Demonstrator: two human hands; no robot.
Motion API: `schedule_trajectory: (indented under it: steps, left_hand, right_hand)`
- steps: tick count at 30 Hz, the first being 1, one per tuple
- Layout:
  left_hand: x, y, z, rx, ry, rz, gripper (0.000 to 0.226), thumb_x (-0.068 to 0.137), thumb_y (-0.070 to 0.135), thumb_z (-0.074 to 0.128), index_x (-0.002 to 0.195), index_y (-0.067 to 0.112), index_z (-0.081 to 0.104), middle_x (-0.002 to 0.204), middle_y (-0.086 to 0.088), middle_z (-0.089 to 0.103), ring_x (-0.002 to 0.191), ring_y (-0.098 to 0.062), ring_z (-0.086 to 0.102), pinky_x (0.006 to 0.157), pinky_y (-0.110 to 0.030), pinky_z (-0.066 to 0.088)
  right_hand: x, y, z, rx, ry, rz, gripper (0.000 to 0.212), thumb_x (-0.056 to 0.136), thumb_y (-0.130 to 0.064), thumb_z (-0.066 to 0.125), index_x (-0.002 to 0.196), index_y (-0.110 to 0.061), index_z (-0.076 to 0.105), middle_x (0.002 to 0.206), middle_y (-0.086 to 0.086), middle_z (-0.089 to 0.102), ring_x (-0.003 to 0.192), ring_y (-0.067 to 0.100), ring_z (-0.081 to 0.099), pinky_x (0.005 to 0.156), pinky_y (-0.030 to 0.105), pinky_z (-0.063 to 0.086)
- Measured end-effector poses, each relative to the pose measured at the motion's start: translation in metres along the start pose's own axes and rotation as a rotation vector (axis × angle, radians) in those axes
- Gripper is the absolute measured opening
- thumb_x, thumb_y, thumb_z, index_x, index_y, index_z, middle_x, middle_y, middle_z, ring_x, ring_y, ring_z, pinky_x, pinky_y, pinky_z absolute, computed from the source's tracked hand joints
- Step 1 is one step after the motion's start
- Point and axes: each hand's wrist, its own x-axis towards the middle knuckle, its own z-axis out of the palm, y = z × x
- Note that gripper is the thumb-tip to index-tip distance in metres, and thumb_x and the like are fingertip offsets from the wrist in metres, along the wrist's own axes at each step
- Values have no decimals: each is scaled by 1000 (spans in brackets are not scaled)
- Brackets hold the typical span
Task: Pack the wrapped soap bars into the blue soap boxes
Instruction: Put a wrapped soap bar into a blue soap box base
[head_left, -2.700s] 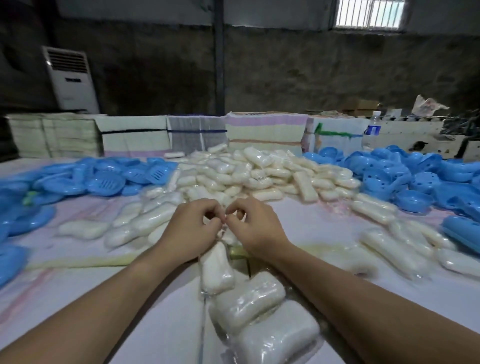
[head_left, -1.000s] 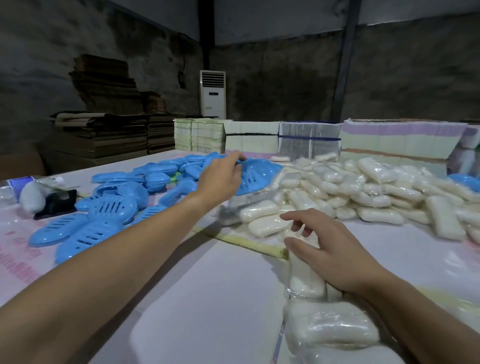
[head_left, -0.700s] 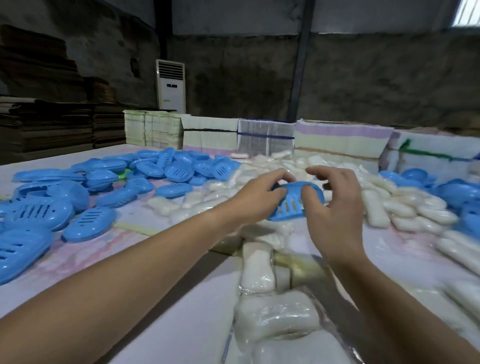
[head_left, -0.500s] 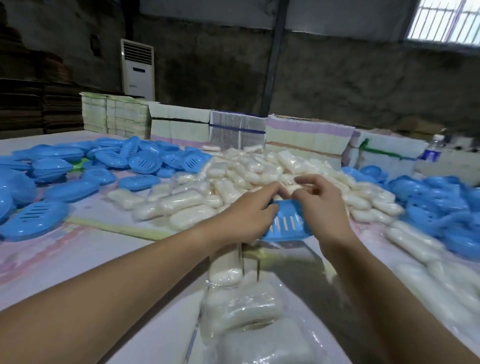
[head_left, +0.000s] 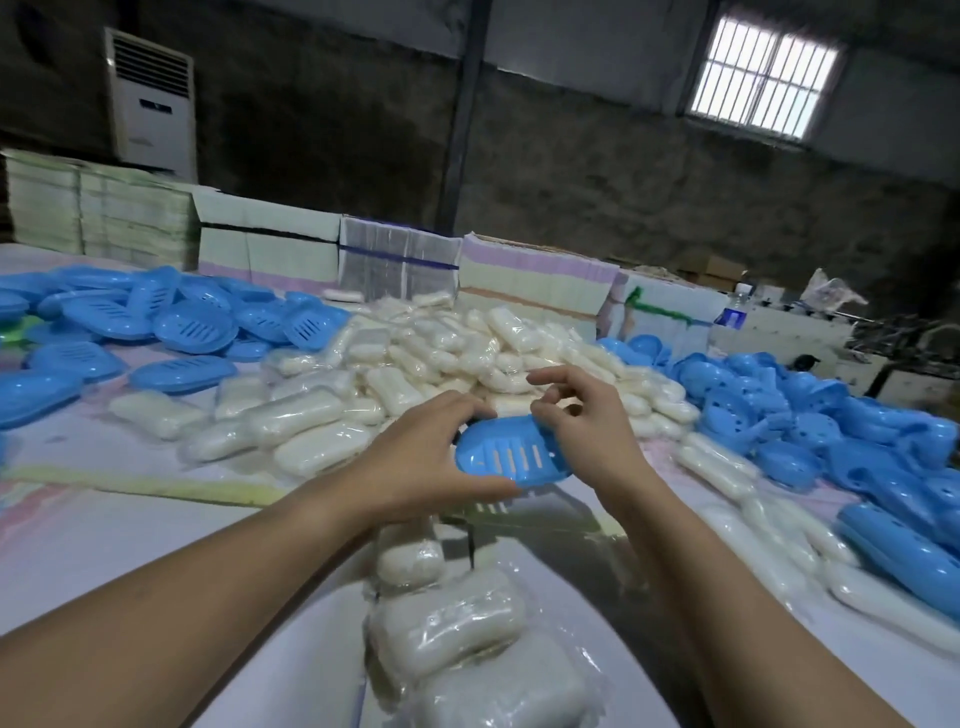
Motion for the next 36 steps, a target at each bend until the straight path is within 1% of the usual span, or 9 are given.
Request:
schedule_trajectory:
  steps: [3, 6, 11, 14, 18, 24, 28, 32, 36]
  left_hand:
    - [1, 0, 0, 49, -35, 24, 71, 45, 77, 64, 107, 42, 58, 101, 26, 52, 95, 4, 53, 84, -22, 44]
    - [2, 1, 5, 99, -82, 43, 75, 44, 82, 60, 105, 38, 62, 98, 21, 54, 94, -1, 52, 87, -28, 46]
    - [2, 0, 15, 204, -210, 70, 93, 48, 86, 57, 130, 42, 54, 95, 35, 46, 100, -3, 42, 81, -25, 35]
    - [5, -4, 16, 193, -267, 50, 91, 51, 88, 58, 133, 49, 46, 99, 37, 51, 102, -2, 42, 80, -26, 34]
    - [5, -5, 18, 194, -274, 54, 96, 47, 92, 48, 134, 50, 45, 105, 35, 57, 105, -1, 46, 86, -29, 39]
    - [4, -2, 16, 182, -289, 42, 90, 51, 88, 52, 133, 52, 44, 110, 34, 60, 110, -1, 48, 95, -31, 43]
    - [3, -2, 15, 167, -272, 29, 85, 56, 85, 60, 133, 52, 45, 110, 32, 60, 110, -1, 47, 96, -31, 42]
    - [3, -2, 16, 173, -241, 21, 73, 67, 75, 72, 132, 53, 45, 110, 31, 61, 111, 1, 47, 97, -30, 42]
    - [3, -1, 16, 173, -245, 10, 74, 65, 76, 71, 131, 54, 45, 111, 31, 61, 111, 3, 47, 97, -29, 42]
  right_hand:
    - [0, 3, -5, -24, -68, 11, 26, 88, -5, 62, 95, -29, 69, 85, -1, 59, 66, 7, 54, 61, 18, 47]
    - [7, 12, -22, -126, -162, 55, 16, 88, -16, 67, 98, -27, 70, 85, -3, 60, 72, 7, 56, 69, 22, 46]
    - [32, 47, -83, -860, 52, 252, 30, 88, -34, 58, 117, -26, 60, 105, 1, 68, 103, 26, 60, 83, 36, 49]
    - [31, 72, -114, -1100, -22, 520, 29, 81, -29, 52, 109, -21, 57, 108, 6, 69, 105, 30, 58, 88, 39, 48]
    - [24, 93, -120, -1077, -48, 519, 30, 86, -32, 54, 114, -25, 59, 122, 8, 62, 113, 32, 55, 95, 41, 45]
    - [26, 94, -124, -946, -123, 457, 53, 85, -25, 60, 137, -35, 51, 133, 6, 59, 120, 31, 53, 103, 42, 43]
    - [27, 94, -125, -905, -164, 353, 49, 87, -35, 67, 134, -31, 52, 132, 5, 60, 120, 28, 54, 95, 36, 43]
    - [21, 88, -124, -740, -191, 229, 64, 80, -47, 75, 136, -37, 46, 125, -1, 57, 117, 21, 52, 94, 39, 48]
    - [15, 69, -113, -538, -92, 22, 59, 81, -34, 77, 133, -43, 49, 117, -8, 57, 100, 11, 53, 81, 28, 45]
